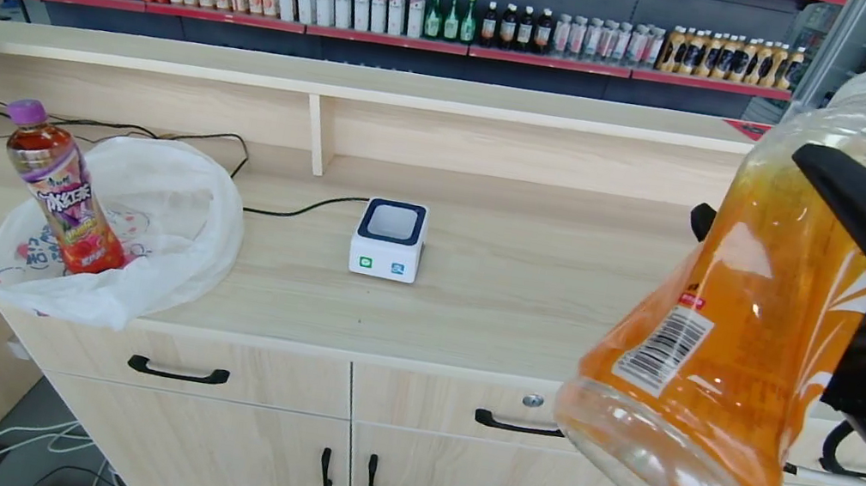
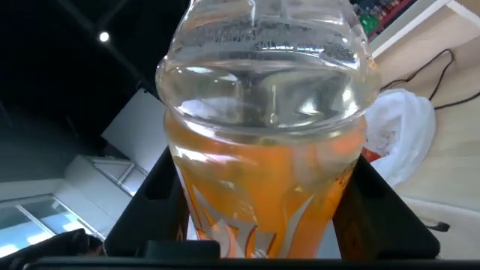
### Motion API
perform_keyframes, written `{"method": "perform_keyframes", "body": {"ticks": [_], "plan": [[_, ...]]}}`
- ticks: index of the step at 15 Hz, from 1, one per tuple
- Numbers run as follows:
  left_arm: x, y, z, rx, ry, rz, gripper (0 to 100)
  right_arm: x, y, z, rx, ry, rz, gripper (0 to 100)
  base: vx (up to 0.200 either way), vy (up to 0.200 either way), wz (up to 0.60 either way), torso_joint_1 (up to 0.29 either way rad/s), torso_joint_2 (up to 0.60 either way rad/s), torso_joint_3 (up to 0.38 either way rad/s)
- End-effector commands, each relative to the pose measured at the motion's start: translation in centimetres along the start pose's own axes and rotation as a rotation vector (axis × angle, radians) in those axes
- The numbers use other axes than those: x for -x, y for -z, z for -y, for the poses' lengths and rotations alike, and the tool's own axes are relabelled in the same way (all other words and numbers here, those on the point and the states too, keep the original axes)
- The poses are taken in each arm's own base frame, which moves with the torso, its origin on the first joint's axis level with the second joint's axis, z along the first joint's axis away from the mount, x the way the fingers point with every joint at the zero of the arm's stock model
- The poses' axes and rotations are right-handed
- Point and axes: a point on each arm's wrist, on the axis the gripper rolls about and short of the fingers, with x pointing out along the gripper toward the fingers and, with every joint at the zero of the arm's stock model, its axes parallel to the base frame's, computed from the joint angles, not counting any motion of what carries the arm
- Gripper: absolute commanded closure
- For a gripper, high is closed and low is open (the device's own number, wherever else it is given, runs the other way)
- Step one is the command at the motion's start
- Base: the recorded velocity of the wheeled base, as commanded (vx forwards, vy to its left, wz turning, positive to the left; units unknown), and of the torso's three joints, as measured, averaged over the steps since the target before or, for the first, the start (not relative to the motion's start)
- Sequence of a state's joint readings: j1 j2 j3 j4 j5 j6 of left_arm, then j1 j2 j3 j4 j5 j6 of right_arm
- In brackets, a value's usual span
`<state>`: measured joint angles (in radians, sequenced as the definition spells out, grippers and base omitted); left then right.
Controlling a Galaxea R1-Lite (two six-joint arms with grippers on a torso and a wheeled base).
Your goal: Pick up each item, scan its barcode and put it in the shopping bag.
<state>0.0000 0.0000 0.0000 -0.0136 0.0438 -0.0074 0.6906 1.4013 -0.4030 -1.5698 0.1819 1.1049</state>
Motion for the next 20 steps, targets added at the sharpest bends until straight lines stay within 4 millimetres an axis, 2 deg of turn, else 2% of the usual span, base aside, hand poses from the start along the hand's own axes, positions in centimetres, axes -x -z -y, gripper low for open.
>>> {"method": "perform_keyframes", "body": {"ticks": [1,6,10,17,20], "plan": [[0.0,0.0,0.0,0.0,-0.001,-0.001,100,0.6,-0.5,-1.2,-0.027,-0.039,0.018,100,0.0,0.0,0.0,0.0,0.0,0.0],[0.0,0.0,0.0,0.0,-0.001,-0.001,100,1.0,-0.5,-2.7,-0.07,-0.105,-0.011,100,0.0,0.0,0.0,0.0,0.0,0.0],[0.0,0.0,0.0,0.0,-0.001,-0.001,100,2.5,-0.5,-4.4,-0.124,-0.168,-0.037,100,0.0,0.0,0.0,0.0,0.0,0.0],[0.0,0.0,0.0,0.0,-0.001,-0.001,100,2.0,-0.1,-4.4,-0.13,-0.176,-0.055,100,0.0,0.0,0.0,0.0,0.0,0.0],[0.0,0.0,0.0,0.0,-0.001,-0.001,100,1.1,0.6,-2.9,-0.025,-0.129,-0.073,100,0.0,0.0,0.0,0.0,0.0,0.0]]}}
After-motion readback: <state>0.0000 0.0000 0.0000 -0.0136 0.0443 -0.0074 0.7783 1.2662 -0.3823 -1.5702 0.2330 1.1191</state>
